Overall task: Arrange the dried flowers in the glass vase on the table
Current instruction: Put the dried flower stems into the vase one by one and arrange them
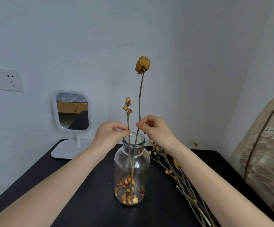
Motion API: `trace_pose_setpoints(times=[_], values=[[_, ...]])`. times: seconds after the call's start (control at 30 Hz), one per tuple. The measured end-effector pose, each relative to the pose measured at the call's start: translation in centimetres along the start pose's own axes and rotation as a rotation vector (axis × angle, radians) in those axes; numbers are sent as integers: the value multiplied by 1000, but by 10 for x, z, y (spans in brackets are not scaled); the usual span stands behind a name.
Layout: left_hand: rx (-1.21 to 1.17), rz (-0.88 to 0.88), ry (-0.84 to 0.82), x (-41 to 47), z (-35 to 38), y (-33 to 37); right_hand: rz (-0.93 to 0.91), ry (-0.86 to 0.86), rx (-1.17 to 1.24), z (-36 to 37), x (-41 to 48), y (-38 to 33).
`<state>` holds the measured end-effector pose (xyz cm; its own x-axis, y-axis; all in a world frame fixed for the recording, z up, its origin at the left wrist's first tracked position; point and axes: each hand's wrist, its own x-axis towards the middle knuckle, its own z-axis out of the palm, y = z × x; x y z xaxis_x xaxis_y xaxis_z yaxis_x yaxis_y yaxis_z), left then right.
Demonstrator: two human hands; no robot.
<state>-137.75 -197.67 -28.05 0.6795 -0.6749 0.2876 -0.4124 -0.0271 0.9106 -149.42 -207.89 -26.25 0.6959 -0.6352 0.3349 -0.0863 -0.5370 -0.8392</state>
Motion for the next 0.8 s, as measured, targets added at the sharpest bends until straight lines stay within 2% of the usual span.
trace_pose_setpoints(times=[0.2, 0.3, 0.43, 0.53, 0.6, 0.7, 0.8], values=[[-13, -9, 15, -4, -1, -6, 9, 1, -34, -3, -3, 2], [-21, -4, 87, -13, -2, -9, 25, 24, -35, -9, -5, 3], [-51, 153, 149, -47, 4, -6, 53, 42, -10, -22, -13, 13], [-45, 266, 0, -82, 26, -2, 104, 46, 8, -36, -23, 30], [-21, 280, -148, -103, 50, -4, 149, 52, 9, -48, -32, 47], [96, 219, -355, -118, 90, -14, 239, 108, -68, -71, -48, 78], [153, 40, -481, -113, 126, -31, 352, 158, -188, -97, -67, 111]])
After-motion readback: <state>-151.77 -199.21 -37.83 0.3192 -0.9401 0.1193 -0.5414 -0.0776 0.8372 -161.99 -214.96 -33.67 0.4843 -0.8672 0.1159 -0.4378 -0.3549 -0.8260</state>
